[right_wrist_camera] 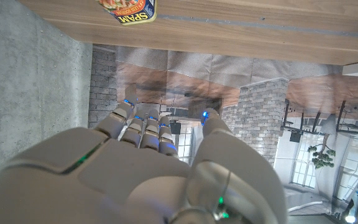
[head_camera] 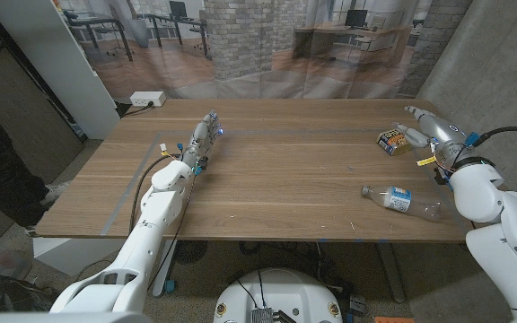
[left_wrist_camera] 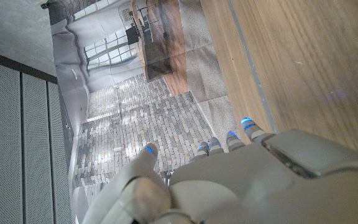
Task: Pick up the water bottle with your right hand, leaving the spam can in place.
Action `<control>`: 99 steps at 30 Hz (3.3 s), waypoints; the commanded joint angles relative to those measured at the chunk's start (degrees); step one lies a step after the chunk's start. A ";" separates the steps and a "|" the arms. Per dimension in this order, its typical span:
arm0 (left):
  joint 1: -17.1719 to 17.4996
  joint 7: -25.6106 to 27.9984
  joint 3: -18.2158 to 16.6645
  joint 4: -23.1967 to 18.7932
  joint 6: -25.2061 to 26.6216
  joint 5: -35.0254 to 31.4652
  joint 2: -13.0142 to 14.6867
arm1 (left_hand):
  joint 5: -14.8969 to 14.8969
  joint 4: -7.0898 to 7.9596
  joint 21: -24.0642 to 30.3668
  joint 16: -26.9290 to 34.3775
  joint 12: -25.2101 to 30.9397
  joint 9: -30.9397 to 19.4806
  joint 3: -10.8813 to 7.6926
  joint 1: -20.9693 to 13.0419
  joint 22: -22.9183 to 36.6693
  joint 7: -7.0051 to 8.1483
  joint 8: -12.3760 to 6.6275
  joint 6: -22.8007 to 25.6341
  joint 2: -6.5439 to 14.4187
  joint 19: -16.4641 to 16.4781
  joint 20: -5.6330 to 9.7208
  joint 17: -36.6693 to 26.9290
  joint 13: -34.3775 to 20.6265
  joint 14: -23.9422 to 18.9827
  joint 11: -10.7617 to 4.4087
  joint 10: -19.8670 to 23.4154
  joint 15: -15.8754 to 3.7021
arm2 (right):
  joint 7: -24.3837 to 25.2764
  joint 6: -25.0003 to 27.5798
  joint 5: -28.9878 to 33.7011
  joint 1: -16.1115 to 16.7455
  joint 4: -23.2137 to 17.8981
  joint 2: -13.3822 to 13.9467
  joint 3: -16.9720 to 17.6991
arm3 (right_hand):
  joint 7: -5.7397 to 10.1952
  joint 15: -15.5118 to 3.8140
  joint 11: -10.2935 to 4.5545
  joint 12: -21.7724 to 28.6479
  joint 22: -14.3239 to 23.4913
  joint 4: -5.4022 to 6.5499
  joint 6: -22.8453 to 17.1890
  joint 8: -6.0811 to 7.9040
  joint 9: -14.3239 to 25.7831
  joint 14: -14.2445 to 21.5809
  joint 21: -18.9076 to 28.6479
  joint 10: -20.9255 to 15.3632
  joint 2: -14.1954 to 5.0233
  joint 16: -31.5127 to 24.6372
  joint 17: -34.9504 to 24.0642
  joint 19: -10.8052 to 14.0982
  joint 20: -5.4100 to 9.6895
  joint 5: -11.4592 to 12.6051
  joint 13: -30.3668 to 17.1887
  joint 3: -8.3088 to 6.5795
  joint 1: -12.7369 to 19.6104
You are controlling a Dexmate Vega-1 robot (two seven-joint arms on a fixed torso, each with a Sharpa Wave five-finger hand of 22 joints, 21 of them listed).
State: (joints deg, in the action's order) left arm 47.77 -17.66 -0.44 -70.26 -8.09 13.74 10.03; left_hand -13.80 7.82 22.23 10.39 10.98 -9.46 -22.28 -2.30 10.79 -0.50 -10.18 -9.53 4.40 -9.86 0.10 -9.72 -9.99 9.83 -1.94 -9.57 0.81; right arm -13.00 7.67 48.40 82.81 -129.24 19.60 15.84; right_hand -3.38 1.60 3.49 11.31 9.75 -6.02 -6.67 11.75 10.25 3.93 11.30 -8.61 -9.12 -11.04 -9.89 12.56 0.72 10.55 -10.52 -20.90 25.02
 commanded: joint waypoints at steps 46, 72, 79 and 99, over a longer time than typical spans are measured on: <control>-0.64 -1.31 0.37 1.27 -0.04 -0.22 -0.19 | -0.06 0.15 -1.08 0.07 0.23 -0.33 0.55 -0.36 0.18 -0.08 -0.15 -10.40 2.16 -5.43 -0.48 -0.29 -0.33 10.88 0.00 -10.18 0.19 | -21.61 9.38 15.47 1.29 -7.77 -1.69 -0.14 | 1.09 -0.23 -0.32 0.41 0.09 -1.15 -2.45 -0.08 0.45 2.49 0.46 -2.19 -0.29 -0.14 -0.08 2.26 0.17 0.06 -0.29 -1.34 2.88; -0.79 -1.63 0.30 1.77 -0.09 -0.29 -0.25 | -0.06 0.14 -1.46 0.04 0.25 -0.33 0.65 -0.41 0.21 -0.09 -0.15 -10.38 2.21 -5.30 -0.48 -0.29 -0.33 10.92 0.17 -9.99 0.18 | -32.73 10.67 23.51 0.22 -8.54 -1.80 -1.20 | 0.43 0.37 -0.81 -0.61 0.04 -2.73 -0.08 -0.99 0.45 1.82 0.00 0.10 0.91 0.46 -0.02 1.90 -0.60 -0.10 -0.29 -1.52 4.97; -0.94 -1.71 0.36 2.00 -0.24 -0.38 -0.35 | -0.05 0.15 -1.69 0.04 0.19 -0.34 0.75 -0.40 0.23 -0.11 -0.15 -10.42 2.19 -5.24 -0.49 -0.30 -0.32 10.98 0.10 -10.13 0.15 | -34.32 10.04 25.47 -0.06 -8.57 -1.96 -1.41 | 0.15 0.40 -0.85 -0.75 -0.01 -3.46 0.70 -1.15 0.44 1.51 -0.06 0.74 1.35 0.58 0.00 1.97 -0.77 -0.13 -0.28 -1.79 6.17; -0.82 -1.80 0.30 2.08 -0.17 -0.37 -0.46 | -0.04 0.02 -1.85 0.02 0.21 -0.33 0.78 -0.53 0.22 -0.05 -0.14 -10.44 2.10 -5.26 -0.42 -0.28 -0.31 10.99 0.04 -10.10 0.16 | -39.56 7.00 30.41 -0.31 -9.20 -2.35 -1.89 | 0.34 0.74 -1.27 -0.80 -0.07 -4.28 2.50 -1.11 0.42 0.83 -0.35 2.53 6.62 0.65 -0.03 1.83 -1.32 0.54 -0.30 -0.51 8.91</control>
State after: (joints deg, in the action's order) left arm 46.93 -19.36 -0.12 -68.27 -8.27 13.38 9.65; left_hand -13.80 7.99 20.51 10.38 11.25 -9.46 -21.63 -2.53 10.78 -0.50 -10.18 -9.52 4.63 -9.86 0.10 -9.72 -9.99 9.82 -1.94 -9.57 0.80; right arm -49.56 16.25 76.19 82.71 -138.15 17.45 14.26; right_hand -3.07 2.15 2.36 10.41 9.60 -10.44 -4.47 10.59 10.53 5.01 10.97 -6.62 -4.02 -10.36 -9.88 14.38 -0.14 10.55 -10.52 -22.11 33.80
